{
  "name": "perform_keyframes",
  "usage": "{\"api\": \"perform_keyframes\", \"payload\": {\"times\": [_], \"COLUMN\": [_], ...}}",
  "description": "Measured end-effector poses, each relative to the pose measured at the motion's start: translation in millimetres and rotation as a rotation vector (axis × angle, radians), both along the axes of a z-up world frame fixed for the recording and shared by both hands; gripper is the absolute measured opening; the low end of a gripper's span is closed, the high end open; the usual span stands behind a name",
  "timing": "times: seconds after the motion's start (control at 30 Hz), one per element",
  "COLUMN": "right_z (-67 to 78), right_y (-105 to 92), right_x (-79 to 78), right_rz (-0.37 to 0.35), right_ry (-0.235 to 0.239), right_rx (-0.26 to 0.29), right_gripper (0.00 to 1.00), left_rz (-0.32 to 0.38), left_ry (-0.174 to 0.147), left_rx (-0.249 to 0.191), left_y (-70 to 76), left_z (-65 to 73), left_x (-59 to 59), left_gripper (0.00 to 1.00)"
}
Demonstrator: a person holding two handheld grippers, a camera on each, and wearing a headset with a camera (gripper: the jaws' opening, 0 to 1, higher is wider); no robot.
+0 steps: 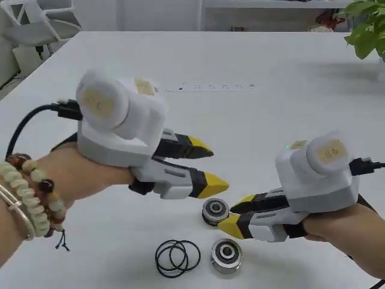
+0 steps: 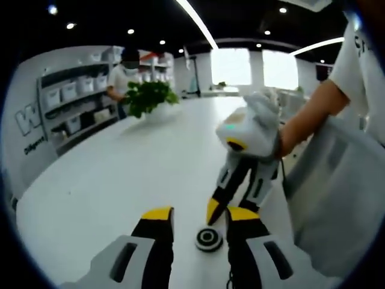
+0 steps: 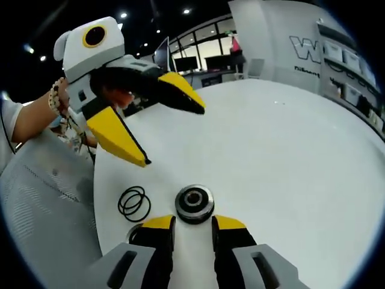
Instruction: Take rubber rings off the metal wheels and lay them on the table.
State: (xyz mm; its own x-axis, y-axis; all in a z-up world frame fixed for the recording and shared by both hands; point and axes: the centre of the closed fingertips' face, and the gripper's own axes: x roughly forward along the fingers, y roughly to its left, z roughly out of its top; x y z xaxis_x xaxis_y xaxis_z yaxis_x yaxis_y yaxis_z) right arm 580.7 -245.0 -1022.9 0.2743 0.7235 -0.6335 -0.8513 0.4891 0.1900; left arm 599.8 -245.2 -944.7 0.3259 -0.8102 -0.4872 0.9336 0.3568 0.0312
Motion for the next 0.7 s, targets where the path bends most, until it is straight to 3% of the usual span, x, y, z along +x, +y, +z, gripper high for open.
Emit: {"api": "perform_keyframes", "payload": {"times": [0.13,0.43,0.53,0.7], "right_z": [-2.0,-5.0,-5.8,-6.3], "right_y": [0.1,0.5,-0.3,-1.5], "right_x": [0.4,2.7,4.0,3.6], "right_rz": [0.001,0.010,0.007,0.025], "right_ry": [0.000,-0.016,-0.016,-0.038], "right_rx": [-0.005,-0.022,-0.027,-0.040], "right_gripper": [0.21,0.18,0.16,0.12], "left_rz": [0.024,0.026,0.032,0.027], "left_ry": [0.020,0.058,0.062,0.066], "left_rx": [0.034,0.097,0.107,0.087], "left_y": [1.7,4.8,5.2,2.0], "left_z": [-22.0,-59.4,-64.5,-62.6], "left_x": [7.1,1.0,-1.0,-3.8], "left_gripper": [0.33,0.23,0.20,0.15]}}
